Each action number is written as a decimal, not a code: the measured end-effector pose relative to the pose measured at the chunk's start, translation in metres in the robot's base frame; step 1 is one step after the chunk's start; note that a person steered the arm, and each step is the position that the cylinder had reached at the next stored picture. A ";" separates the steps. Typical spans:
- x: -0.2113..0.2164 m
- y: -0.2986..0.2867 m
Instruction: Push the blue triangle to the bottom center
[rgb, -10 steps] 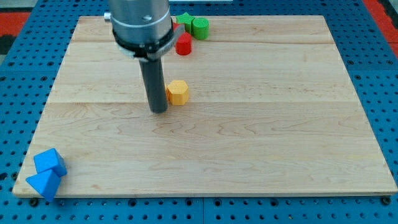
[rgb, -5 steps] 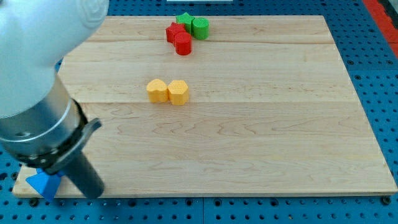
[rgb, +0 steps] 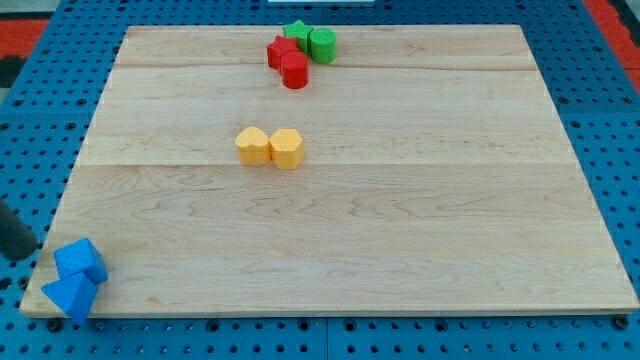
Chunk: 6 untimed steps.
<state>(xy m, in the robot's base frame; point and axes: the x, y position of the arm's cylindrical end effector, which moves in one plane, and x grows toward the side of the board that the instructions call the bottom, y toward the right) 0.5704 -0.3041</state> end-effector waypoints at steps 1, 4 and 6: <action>0.047 0.004; 0.048 0.020; 0.048 0.033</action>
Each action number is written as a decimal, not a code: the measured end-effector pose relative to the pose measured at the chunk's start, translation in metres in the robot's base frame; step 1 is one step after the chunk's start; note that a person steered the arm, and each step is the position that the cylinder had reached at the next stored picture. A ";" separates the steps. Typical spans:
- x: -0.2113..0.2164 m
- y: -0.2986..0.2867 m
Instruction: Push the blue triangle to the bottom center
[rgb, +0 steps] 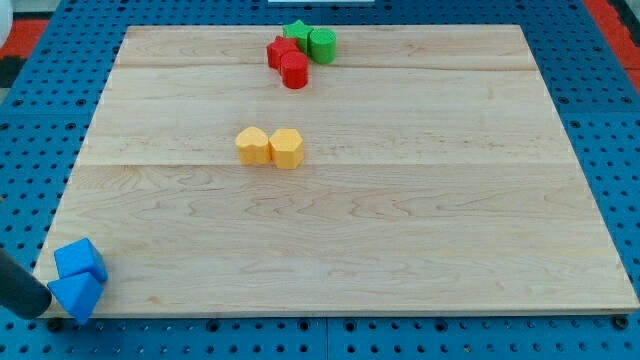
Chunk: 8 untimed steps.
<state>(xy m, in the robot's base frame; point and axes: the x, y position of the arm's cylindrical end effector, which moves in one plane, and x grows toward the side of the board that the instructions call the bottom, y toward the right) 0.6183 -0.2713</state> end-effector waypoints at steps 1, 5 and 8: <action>0.000 0.021; -0.033 0.274; -0.074 0.125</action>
